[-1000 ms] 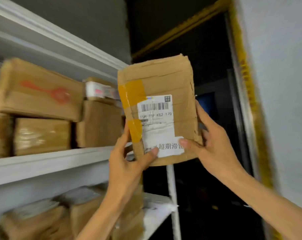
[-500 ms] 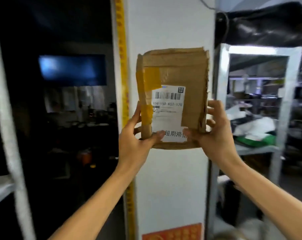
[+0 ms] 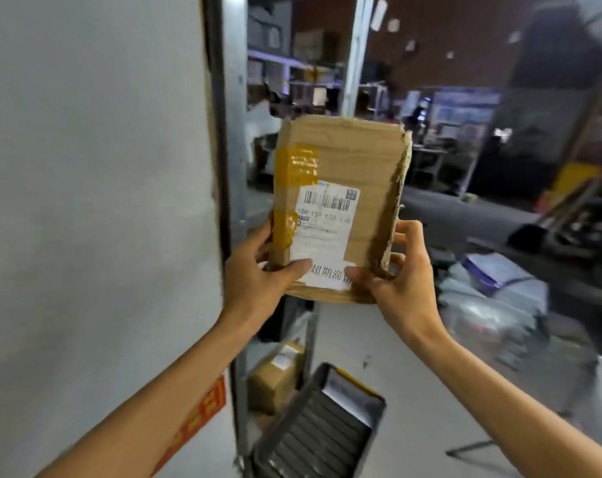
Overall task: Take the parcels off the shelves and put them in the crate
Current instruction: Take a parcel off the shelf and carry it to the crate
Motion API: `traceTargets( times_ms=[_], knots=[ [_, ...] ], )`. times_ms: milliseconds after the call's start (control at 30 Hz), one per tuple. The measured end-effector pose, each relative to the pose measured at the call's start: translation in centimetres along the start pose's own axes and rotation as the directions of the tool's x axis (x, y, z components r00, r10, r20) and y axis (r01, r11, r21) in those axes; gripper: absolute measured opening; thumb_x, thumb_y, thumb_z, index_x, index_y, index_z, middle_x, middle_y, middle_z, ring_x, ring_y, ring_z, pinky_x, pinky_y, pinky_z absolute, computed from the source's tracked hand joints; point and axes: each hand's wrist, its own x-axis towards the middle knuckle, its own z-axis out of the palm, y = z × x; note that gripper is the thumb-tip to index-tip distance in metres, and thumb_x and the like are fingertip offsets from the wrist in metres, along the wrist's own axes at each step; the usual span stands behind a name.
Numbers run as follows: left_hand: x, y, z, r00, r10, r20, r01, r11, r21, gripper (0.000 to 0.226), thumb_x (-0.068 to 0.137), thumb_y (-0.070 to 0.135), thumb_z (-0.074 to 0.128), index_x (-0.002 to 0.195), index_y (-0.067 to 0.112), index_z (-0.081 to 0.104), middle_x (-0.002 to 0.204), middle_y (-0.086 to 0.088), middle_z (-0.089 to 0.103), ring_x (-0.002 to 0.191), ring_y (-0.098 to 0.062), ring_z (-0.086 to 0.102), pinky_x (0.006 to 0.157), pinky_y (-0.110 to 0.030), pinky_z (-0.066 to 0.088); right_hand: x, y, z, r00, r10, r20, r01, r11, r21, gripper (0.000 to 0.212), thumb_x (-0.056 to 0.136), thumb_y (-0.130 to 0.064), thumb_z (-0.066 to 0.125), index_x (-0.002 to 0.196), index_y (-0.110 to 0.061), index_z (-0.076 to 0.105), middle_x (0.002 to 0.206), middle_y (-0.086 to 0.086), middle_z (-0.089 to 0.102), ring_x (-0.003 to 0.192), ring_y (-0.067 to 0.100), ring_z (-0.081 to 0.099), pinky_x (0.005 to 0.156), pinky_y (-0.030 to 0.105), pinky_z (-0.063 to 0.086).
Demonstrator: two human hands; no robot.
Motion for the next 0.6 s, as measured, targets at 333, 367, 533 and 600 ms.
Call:
traceTargets(
  times_ms=[333,367,533,600],
  knots=[
    [4.0,-12.6,8.7,0.916,-0.168,0.365,0.187,0.982,-0.017,0.059,0.068,0.021,0.086,0.123,0.023,0.065,0.101,0.017,0.072,0.091,0.006,0.065,0.074,-0.01,0.051,-1.4,11.8,-1.0,0.936,0.282,-0.211,-0.318,0.934,-0.164,0.063,0.068,-0.004,0.083,0.115,-0.025,0.046,0.11,-0.013,0.06,0.102,0.013,0.062,0.074,0.031,0.059],
    [4.2,-14.1,9.7,0.904,-0.191,0.383,0.208,0.978,-0.002,0.059,0.067,0.023,0.086,0.122,0.024,0.065,0.102,0.016,0.072,0.091,0.004,0.066,0.073,-0.011,0.052,-1.4,13.3,-1.1,0.925,0.309,-0.219,-0.347,0.924,-0.163,0.064,0.068,-0.004,0.083,0.116,-0.026,0.047,0.109,-0.014,0.06,0.101,0.012,0.062,0.073,0.03,0.059],
    [6.1,-21.8,13.9,0.836,-0.305,0.456,0.315,0.947,0.057,0.06,0.067,0.02,0.086,0.124,0.024,0.065,0.107,0.01,0.072,0.095,-0.005,0.066,0.076,-0.019,0.053,-0.8,21.6,-0.5,0.874,0.435,-0.218,-0.472,0.867,-0.162,0.068,0.067,-0.004,0.083,0.119,-0.029,0.048,0.106,-0.017,0.061,0.098,0.005,0.063,0.073,0.024,0.057],
    [6.9,-25.2,15.3,0.804,-0.36,0.473,0.366,0.927,0.081,0.059,0.066,0.017,0.086,0.122,0.021,0.066,0.106,0.007,0.072,0.093,-0.005,0.065,0.072,-0.012,0.051,-0.5,25.0,0.3,0.849,0.485,-0.211,-0.52,0.838,-0.167,0.068,0.067,-0.004,0.083,0.118,-0.033,0.048,0.104,-0.019,0.061,0.095,-0.001,0.061,0.069,0.016,0.054]
  ],
)
